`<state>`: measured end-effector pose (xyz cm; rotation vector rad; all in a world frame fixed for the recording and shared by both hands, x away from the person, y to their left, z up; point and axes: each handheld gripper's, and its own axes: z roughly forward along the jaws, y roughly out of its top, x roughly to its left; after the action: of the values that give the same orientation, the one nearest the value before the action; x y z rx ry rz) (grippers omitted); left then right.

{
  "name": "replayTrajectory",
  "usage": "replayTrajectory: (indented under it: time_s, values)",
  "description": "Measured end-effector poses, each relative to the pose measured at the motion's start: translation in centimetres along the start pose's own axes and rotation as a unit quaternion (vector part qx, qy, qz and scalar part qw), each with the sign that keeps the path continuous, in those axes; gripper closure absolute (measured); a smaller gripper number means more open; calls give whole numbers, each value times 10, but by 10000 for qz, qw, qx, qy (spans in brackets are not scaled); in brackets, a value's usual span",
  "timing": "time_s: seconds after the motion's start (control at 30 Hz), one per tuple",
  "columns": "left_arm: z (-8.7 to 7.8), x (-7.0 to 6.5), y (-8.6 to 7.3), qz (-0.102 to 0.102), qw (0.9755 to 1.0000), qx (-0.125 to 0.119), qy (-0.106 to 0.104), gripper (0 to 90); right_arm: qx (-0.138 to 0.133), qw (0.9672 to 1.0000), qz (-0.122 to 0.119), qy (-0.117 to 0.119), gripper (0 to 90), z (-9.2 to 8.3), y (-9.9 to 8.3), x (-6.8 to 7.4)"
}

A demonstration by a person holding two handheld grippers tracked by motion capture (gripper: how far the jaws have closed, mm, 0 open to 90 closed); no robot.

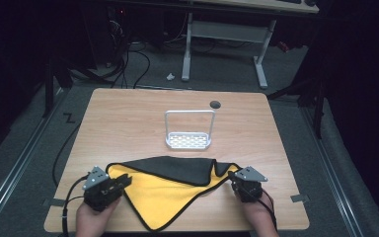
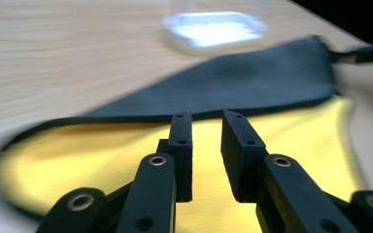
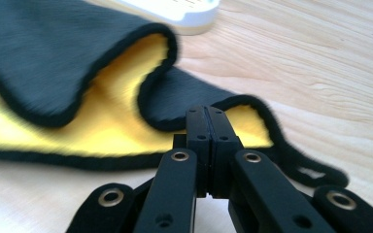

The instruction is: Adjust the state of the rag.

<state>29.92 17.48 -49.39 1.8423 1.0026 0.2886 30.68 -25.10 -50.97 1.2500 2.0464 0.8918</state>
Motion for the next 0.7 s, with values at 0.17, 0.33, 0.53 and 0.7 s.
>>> replayTrajectory:
  time_s: [0.17,0.33,0.53,0.7]
  values:
    - [32,-49,-14,619,9937,863,-348,795,309,9994,-23,-174,900,21,5,-9]
    - [42,-49,-28,677,9894,1261,-257,833,541,9984,5,-179,900,34,2,-13]
    - [39,-12,-23,334,9933,1101,64,864,543,9984,155,63,900,10,-14,-5]
    - [45,25,-13,-79,9950,927,369,874,569,9979,188,260,900,-17,-30,11]
